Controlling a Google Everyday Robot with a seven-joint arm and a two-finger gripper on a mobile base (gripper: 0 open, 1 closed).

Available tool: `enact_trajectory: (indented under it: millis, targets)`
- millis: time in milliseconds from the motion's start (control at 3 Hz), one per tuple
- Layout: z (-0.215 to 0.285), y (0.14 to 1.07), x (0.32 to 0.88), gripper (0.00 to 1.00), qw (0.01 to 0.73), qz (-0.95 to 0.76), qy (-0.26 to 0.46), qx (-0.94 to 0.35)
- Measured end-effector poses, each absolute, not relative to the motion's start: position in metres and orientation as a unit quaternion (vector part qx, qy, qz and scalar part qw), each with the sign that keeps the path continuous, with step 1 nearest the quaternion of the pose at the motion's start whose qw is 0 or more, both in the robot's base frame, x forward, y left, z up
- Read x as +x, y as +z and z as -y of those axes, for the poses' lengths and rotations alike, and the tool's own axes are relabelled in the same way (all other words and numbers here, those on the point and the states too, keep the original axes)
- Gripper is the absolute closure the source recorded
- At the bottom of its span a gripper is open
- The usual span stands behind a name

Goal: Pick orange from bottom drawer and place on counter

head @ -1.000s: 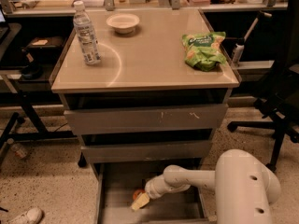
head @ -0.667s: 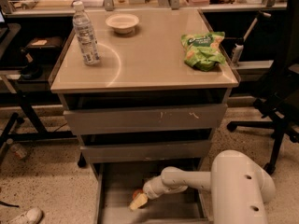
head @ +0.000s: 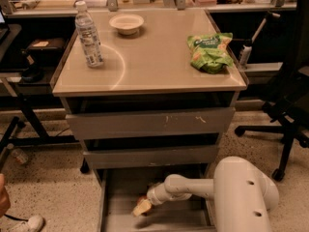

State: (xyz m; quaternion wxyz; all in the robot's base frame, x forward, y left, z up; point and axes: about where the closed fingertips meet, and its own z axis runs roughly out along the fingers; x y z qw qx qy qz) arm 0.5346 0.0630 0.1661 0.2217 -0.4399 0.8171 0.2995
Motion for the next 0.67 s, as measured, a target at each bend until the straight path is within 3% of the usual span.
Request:
enact_trajectory:
  millis: [667]
  targets:
    - [-0.051,0.140,0.528,0.00,0.217,-0.833,0.293,-0.416]
